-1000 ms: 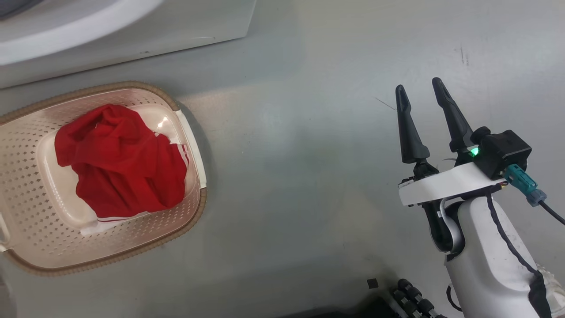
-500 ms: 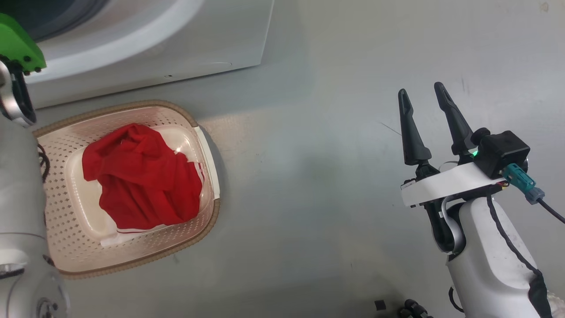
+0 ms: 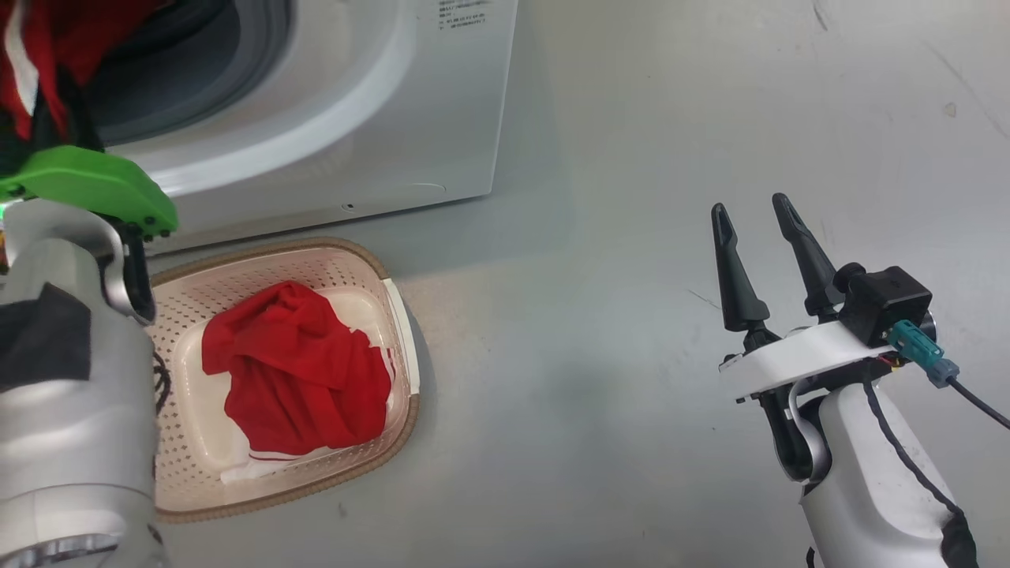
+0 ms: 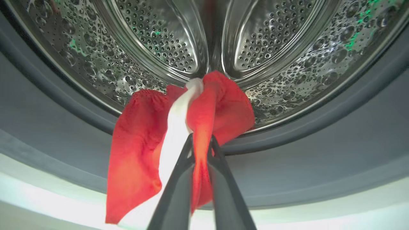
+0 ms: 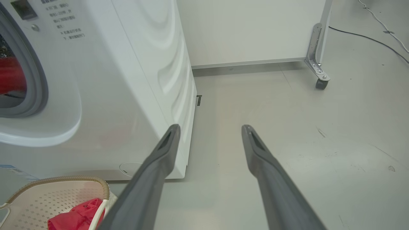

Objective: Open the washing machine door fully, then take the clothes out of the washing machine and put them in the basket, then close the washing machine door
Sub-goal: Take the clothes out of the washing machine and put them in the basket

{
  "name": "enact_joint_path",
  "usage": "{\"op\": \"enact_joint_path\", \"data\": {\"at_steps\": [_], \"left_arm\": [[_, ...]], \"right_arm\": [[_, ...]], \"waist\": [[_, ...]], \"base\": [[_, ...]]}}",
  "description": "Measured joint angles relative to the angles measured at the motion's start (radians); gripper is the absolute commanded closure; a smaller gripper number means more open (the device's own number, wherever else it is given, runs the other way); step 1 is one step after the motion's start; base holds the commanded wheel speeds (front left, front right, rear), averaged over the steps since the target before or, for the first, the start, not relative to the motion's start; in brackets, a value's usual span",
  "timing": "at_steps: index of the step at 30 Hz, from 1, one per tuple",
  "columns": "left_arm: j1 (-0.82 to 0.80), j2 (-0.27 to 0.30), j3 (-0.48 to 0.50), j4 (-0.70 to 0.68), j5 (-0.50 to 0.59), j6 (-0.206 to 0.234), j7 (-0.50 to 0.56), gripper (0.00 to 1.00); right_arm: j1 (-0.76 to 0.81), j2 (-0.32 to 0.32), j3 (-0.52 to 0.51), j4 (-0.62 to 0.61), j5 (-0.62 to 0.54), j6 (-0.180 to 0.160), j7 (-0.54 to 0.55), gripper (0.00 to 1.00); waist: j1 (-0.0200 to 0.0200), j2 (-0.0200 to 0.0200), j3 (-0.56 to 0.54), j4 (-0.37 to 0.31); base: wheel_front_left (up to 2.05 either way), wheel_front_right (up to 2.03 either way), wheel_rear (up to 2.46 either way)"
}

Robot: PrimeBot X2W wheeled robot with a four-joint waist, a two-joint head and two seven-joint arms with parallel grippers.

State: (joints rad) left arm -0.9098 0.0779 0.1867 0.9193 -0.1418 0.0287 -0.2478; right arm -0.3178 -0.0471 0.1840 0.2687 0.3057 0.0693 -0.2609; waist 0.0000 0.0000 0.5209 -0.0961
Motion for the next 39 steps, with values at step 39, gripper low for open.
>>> {"op": "enact_joint_path", "data": {"at_steps": [39], "left_arm": [[0.550,-0.054,-0.132,-0.212,-0.024,-0.109,-0.001,1.00]], "right_arm": [[0.112,0.000,-0.001,0.029,0.011,0.001,0.000,0.00]], "waist": [[0.0000,0.0000,-0.233,0.073]], "base": [[0.00,0.00,0.00]]}}
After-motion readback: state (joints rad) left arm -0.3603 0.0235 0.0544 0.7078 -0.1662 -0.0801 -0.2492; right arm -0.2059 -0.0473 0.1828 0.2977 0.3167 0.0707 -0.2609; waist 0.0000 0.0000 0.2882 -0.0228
